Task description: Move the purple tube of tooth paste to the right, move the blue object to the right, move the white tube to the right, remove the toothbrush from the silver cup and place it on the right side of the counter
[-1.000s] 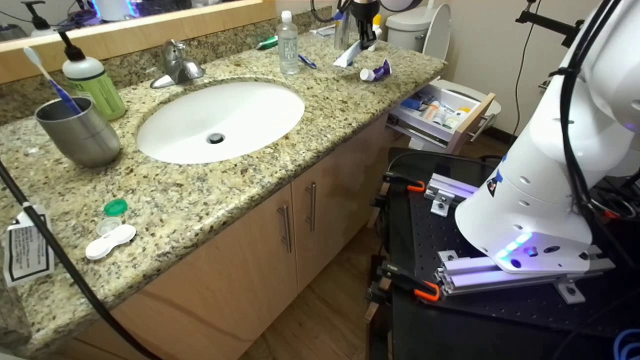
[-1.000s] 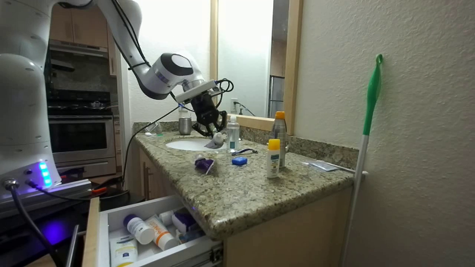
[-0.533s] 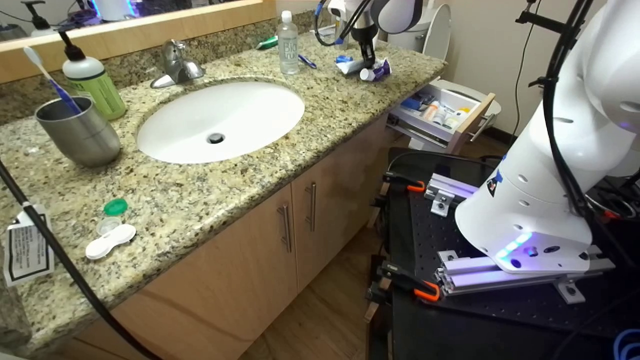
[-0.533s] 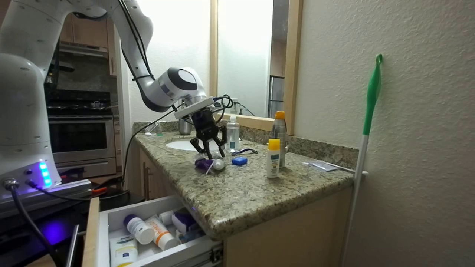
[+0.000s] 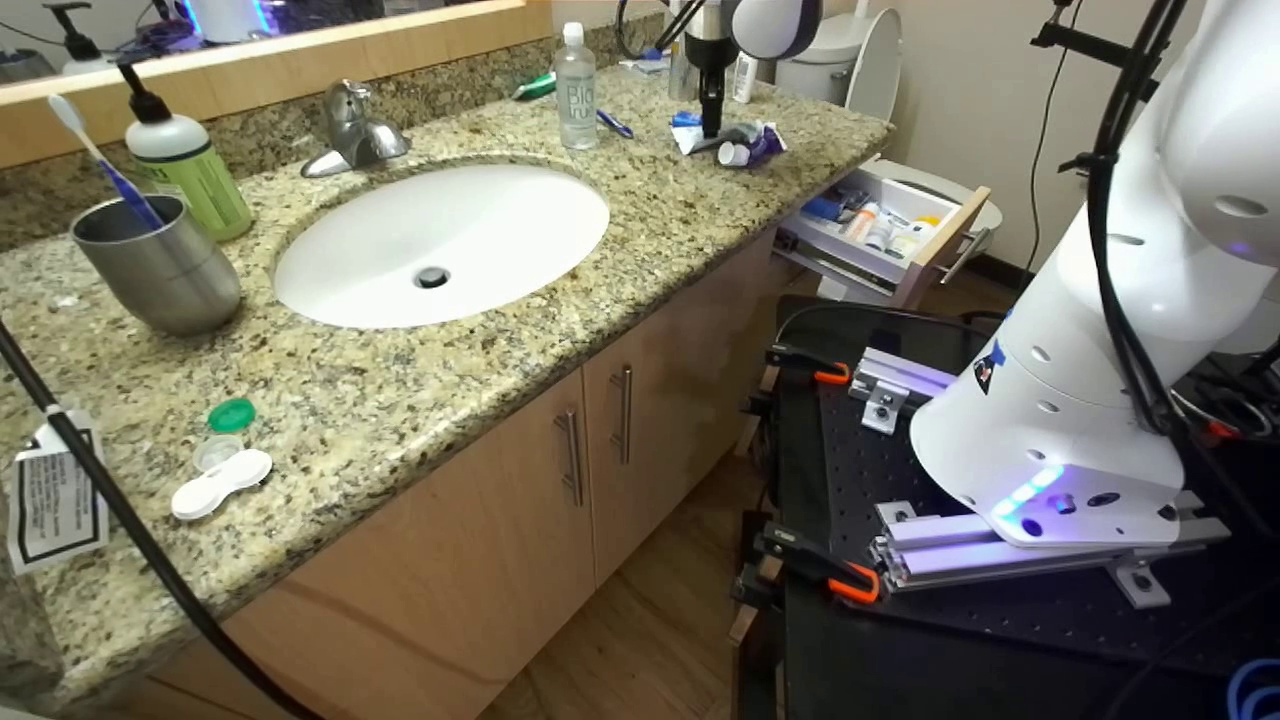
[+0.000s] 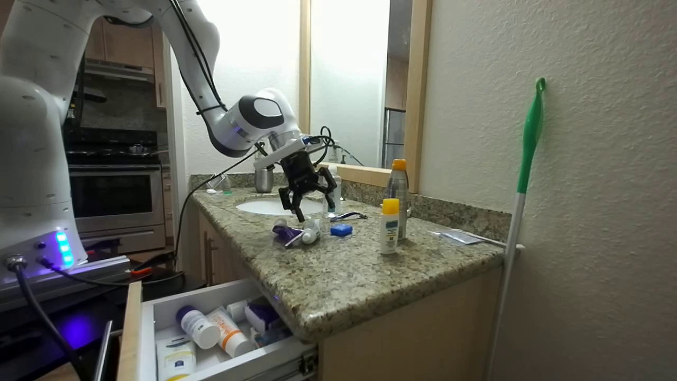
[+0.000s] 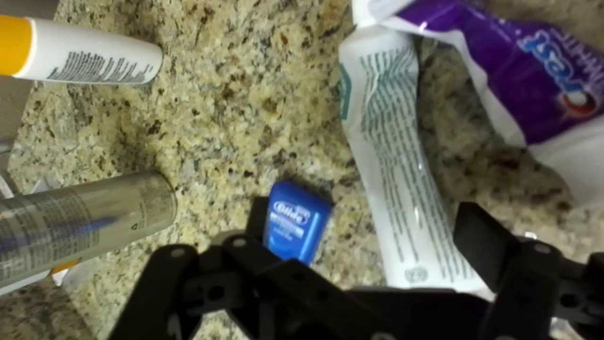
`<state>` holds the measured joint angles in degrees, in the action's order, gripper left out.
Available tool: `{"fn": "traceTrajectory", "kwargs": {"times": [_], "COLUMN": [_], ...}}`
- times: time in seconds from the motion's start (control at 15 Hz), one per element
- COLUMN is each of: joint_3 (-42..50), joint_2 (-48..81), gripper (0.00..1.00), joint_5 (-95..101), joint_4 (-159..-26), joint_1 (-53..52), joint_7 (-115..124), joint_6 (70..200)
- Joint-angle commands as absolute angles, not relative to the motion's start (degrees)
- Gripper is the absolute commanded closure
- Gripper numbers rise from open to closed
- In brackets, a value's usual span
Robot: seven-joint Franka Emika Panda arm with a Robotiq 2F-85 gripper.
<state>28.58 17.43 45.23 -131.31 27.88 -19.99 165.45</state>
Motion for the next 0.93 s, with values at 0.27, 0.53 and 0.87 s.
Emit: {"fn": "traceTrajectory", "kwargs": {"times": [0.27, 0.53, 0.87], "joint_3": [11.44, 15.63, 14.46], "joint_2": [-7.85, -21.28, -27.99], "gripper": [0.00, 0.00, 0.00], "joint_5": [8.59, -5.69, -19.11], "joint_4": [-147.55, -150.92, -149.77], "joint_1": [32.24, 16.30, -2.82], "joint_7": [-50.83, -57.86, -52.43], "joint_6": [158.31, 148.94, 145.88]}}
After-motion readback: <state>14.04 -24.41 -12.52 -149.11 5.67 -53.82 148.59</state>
